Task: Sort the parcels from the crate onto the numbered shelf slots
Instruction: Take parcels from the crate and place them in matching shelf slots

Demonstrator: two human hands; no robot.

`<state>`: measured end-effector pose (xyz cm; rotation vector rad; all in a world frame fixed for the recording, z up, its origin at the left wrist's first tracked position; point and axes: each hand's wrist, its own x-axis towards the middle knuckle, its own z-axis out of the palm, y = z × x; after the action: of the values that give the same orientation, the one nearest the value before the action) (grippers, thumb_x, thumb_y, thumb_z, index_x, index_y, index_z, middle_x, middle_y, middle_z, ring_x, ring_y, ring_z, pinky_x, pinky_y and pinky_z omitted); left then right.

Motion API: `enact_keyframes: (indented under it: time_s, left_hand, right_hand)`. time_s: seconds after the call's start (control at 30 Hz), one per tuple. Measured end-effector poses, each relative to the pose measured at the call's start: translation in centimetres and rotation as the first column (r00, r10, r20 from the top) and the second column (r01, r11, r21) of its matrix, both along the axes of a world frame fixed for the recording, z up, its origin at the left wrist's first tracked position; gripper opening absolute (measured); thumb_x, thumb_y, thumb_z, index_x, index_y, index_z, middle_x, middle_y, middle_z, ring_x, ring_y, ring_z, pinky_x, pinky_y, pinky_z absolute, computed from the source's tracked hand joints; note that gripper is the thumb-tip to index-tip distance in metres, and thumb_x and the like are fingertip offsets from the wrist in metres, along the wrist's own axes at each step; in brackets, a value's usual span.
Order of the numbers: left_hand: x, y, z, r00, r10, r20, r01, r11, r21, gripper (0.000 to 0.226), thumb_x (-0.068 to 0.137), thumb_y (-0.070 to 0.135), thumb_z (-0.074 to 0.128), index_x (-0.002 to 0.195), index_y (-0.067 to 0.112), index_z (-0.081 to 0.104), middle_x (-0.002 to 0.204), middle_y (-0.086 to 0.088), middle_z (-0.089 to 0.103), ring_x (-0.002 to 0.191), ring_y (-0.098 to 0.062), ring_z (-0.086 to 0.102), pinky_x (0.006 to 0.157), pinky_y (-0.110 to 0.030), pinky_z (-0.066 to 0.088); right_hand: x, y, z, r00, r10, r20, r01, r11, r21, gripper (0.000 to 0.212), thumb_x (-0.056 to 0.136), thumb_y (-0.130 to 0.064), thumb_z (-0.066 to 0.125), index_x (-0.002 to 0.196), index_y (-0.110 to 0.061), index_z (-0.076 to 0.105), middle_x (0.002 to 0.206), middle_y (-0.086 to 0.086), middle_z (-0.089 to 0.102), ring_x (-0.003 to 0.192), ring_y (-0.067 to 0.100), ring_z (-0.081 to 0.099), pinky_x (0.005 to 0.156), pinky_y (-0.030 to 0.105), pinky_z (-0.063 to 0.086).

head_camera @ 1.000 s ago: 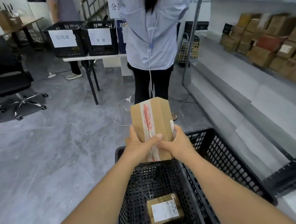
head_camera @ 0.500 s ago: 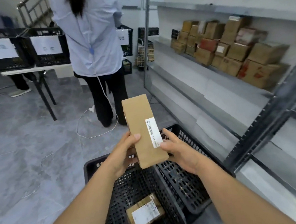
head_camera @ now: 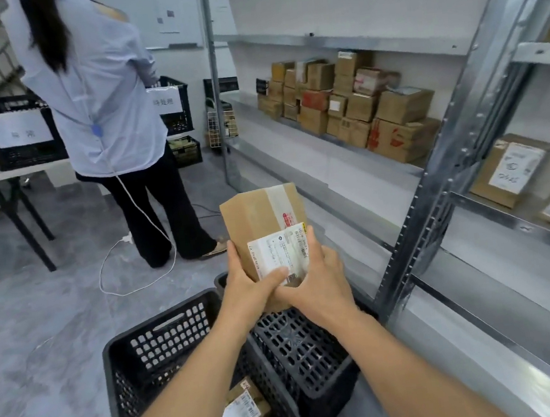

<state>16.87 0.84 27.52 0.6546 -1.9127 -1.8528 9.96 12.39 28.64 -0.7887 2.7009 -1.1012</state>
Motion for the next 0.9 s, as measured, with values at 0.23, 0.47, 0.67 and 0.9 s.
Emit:
enact_keyframes:
  time_s: [0.23, 0.47, 0.67, 0.9]
  left_hand:
    - [-0.9, 2.5, 0.5, 0.997, -0.068, -0.029, 0.071, 0.984, 0.166, 0.094, 0.075, 0.020, 0.079, 0.145, 0.046, 0.022, 0.127, 0.004, 0.060, 0.108, -0.022, 0.063, 0.092, -0.050, 0.052]
    - [-1.4, 6.3, 1.5, 0.976, -0.190, -0.106, 0.211, 0.947, 0.244, 0.082, 0.078, 0.014, 0.073, 0.145, 0.037, 0.031, 0.118, -0.003, 0.067, 0.101, -0.023, 0.068, 0.079, -0.042, 0.056]
    - [-1.4, 8.4, 1.9, 0.962, -0.246, -0.119, 0.268, 0.934, 0.238, 0.090, 0.070, 0.019, 0.080, 0.144, 0.036, 0.031, 0.115, -0.001, 0.069, 0.103, -0.022, 0.068, 0.081, -0.042, 0.055]
    - [-1.0, 7.1, 3.8, 0.989, -0.044, -0.139, 0.082, 0.956, 0.280, 0.087, 0.059, 0.050, 0.078, 0.133, 0.020, 0.044, 0.118, -0.004, 0.064, 0.101, -0.022, 0.064, 0.071, -0.038, 0.055]
  right_hand:
    - [-2.8, 8.6, 2.3, 0.932, 0.136, 0.336, -0.021, 0.945, -0.325, 0.108, 0.075, -0.036, 0.078, 0.153, -0.032, 0.004, 0.157, 0.000, 0.018, 0.143, 0.018, 0.023, 0.112, 0.044, 0.028]
    - [-4.5, 13.9, 1.9, 0.856, 0.201, 0.476, 0.004, 0.918, -0.396, 0.075, 0.078, -0.045, 0.067, 0.145, -0.030, 0.036, 0.137, -0.007, 0.055, 0.122, 0.013, 0.054, 0.109, 0.045, 0.037]
    - [-4.9, 15.6, 0.8, 0.769, 0.312, 0.559, 0.017, 0.863, -0.505, 0.040, 0.086, -0.022, 0.067, 0.124, -0.024, 0.056, 0.117, -0.004, 0.069, 0.112, 0.021, 0.062, 0.102, 0.044, 0.046]
    - [-6.2, 17.6, 2.6, 0.691, 0.445, 0.569, -0.094, 0.836, -0.540, 0.060, 0.068, -0.009, 0.070, 0.127, -0.012, 0.057, 0.115, 0.008, 0.070, 0.101, 0.021, 0.068, 0.077, 0.025, 0.055]
